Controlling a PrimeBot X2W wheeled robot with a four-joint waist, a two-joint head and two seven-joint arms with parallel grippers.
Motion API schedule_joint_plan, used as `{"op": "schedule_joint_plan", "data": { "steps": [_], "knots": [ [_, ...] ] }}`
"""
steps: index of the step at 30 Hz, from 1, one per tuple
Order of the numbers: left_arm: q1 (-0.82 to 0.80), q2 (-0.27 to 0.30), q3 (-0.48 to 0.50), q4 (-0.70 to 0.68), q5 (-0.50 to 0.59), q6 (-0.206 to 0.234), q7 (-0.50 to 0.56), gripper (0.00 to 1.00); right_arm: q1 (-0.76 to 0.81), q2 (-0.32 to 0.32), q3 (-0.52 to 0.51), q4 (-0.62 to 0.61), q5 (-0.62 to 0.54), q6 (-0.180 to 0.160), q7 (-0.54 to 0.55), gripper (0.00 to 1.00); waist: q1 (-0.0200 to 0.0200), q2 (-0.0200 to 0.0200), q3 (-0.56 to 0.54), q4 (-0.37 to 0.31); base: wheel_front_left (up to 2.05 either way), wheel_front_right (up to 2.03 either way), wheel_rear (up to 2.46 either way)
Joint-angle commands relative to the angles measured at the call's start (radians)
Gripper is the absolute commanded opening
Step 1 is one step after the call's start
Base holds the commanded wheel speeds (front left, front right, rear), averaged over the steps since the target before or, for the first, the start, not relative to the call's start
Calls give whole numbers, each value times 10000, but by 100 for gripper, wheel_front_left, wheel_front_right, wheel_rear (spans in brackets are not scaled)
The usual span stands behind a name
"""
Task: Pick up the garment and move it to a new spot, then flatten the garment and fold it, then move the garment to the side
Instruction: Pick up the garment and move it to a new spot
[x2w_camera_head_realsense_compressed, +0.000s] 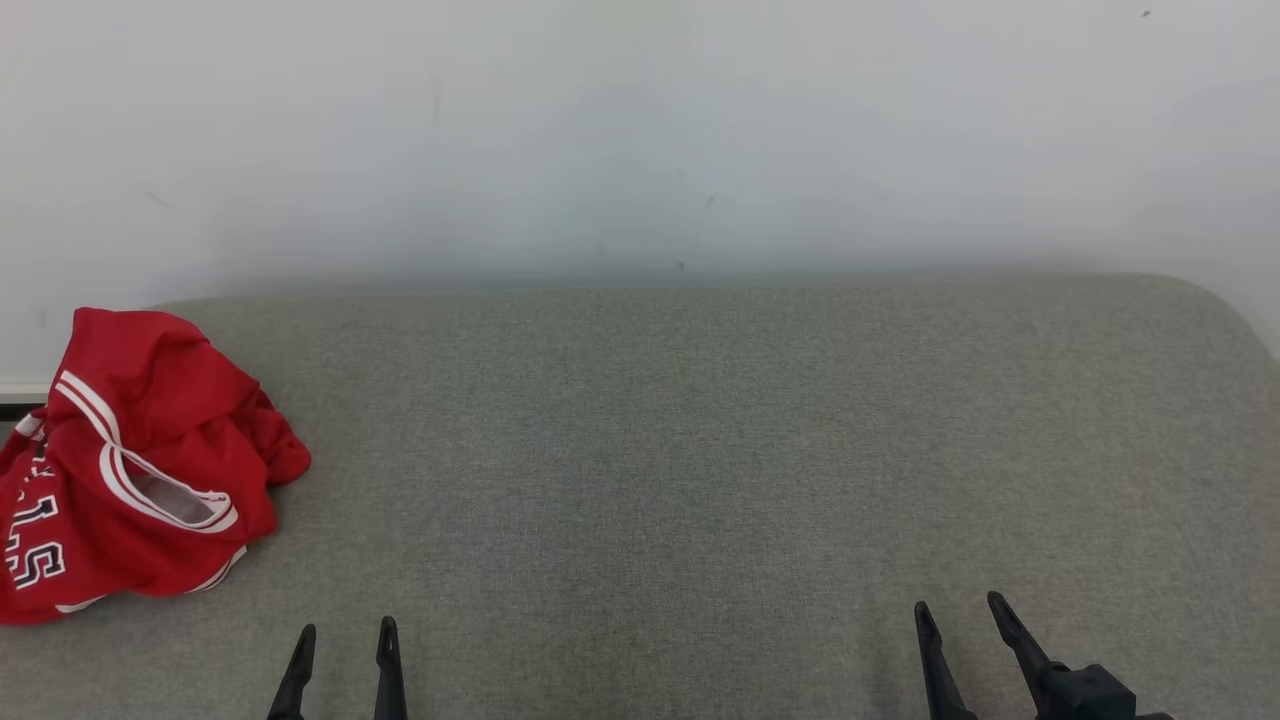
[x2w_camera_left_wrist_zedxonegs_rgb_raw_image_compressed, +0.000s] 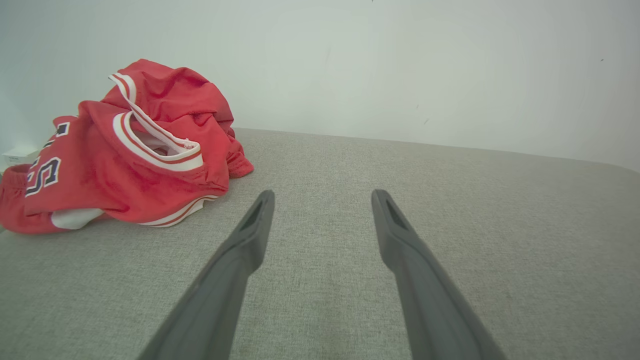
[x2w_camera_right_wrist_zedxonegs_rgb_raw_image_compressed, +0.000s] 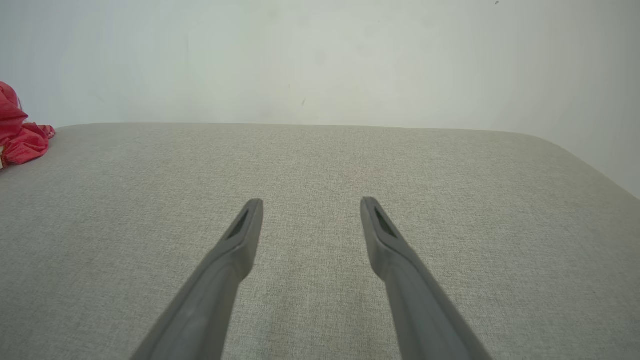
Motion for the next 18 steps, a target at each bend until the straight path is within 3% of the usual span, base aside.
{"op": "schedule_joint_plan", "data": {
  "steps": [1,11,18],
  "knots": [
    [19,45,-20,24,-15,32,-35,100,102,-24,-25,-32,43,-21,-48,100,0,0,2,46,0,0,0],
    [-67,45,-1,7,70,56,-35,100,222,-21,-97,-116,169,-21,-31,100,0,0,-32,870,0,0,0],
    [95,48,219,6,251,-18,-35,100,259,-21,-6,-164,292,-21,-30,100,0,0,-48,1969,0,0,0]
  ]
}}
